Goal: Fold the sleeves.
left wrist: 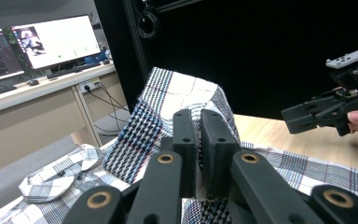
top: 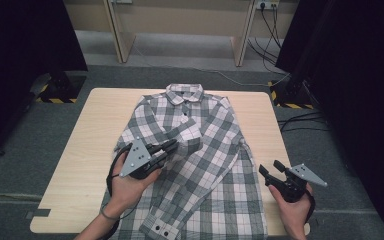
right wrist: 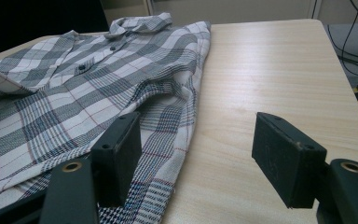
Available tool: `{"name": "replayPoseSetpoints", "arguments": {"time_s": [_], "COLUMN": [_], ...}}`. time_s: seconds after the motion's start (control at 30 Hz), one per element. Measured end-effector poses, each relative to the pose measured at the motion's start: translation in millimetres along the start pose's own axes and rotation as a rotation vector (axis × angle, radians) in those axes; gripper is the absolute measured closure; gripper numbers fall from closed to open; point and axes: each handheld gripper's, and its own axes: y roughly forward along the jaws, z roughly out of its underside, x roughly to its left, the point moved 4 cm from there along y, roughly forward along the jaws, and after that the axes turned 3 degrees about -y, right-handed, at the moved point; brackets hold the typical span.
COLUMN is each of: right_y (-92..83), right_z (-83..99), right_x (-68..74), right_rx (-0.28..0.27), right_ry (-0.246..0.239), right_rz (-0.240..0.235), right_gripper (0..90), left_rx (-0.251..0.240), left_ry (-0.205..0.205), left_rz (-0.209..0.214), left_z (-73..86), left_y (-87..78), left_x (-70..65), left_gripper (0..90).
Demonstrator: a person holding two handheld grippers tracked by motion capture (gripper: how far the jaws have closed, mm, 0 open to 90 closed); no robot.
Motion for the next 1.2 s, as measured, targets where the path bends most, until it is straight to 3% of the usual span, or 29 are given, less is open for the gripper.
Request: {"name": "replayPoseSetpoints", "arguments": {"time_s": [0.93,1.2], "right_y": [0.4,0.4], "right_z": [0.0,0.0], "right_x": [0.4,0.2], "right_rx": [0.003,0.003], "right_ry": [-0.002,0.0], "right_rz": [0.001,0.001], "right_gripper": [33.6,33.6], "left_rx": [0.085,0.147], "left_ry": [-0.013,-0.036], "left_rz": [0.085,0.149], "left_z": [32.0,44.2], "left_y": [6.9,9.1], "left_x": [-33.9,-46.5], "left_gripper": [83.9,79.9]}}
